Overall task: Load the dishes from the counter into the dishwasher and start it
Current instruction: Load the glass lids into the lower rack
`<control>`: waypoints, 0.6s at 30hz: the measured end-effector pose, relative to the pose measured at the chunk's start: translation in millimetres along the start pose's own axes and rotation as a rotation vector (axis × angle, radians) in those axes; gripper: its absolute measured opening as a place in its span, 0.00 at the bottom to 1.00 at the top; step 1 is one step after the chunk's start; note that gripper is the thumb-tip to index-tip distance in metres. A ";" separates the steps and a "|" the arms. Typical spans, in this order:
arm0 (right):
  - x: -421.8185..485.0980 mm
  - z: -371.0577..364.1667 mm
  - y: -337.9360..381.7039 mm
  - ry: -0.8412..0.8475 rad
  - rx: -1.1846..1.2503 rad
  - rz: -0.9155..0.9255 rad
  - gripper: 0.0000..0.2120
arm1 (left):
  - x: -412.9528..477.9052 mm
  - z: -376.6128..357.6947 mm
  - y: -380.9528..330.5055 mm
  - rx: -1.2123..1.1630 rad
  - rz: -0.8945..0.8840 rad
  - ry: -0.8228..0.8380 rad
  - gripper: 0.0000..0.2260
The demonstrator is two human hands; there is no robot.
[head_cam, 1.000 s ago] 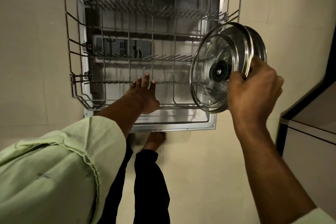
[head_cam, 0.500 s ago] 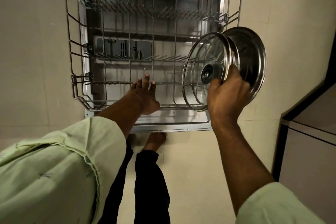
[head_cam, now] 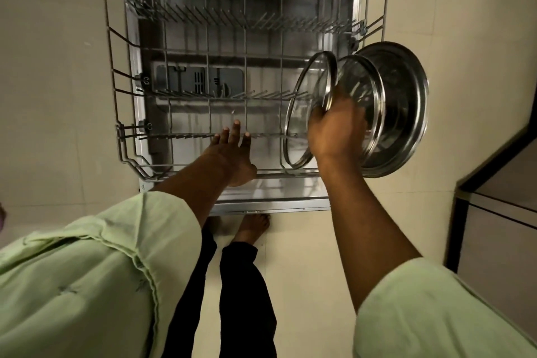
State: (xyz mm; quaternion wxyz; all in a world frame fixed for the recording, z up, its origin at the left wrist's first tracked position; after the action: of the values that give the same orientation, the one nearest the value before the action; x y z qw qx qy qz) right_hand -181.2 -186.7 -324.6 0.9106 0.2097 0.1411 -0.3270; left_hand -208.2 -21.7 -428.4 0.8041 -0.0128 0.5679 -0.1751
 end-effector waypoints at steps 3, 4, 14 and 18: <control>14.4 2.2 -4.9 0.019 0.009 0.014 0.17 | 0.4 -1.0 -0.2 -0.020 -0.006 -0.001 0.37; 17.4 2.8 -7.4 0.038 0.021 0.027 0.17 | 0.2 -1.1 -0.2 -0.028 -0.005 -0.001 0.37; -9.5 -6.2 -22.3 0.115 0.240 0.010 0.20 | -2.5 -8.8 4.9 -0.070 -0.021 -0.085 0.34; -18.1 -7.6 -24.9 0.073 0.250 0.009 0.20 | -6.7 -9.8 4.9 -0.086 -0.020 -0.118 0.32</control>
State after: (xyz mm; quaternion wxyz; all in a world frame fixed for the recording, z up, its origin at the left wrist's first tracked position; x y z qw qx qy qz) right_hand -212.0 -190.8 -331.3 0.8730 0.3340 0.1312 -0.3303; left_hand -217.8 -13.3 -426.9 0.8332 -0.0632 0.5264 -0.1574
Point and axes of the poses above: each hand's wrist, its own x-axis towards the middle knuckle, its own z-axis out of the back of the hand, y = z × x, the point moved 3 cm from there along x, towards the middle knuckle, and after that the axes turned 1 degree about x, right-handed, at the moved point
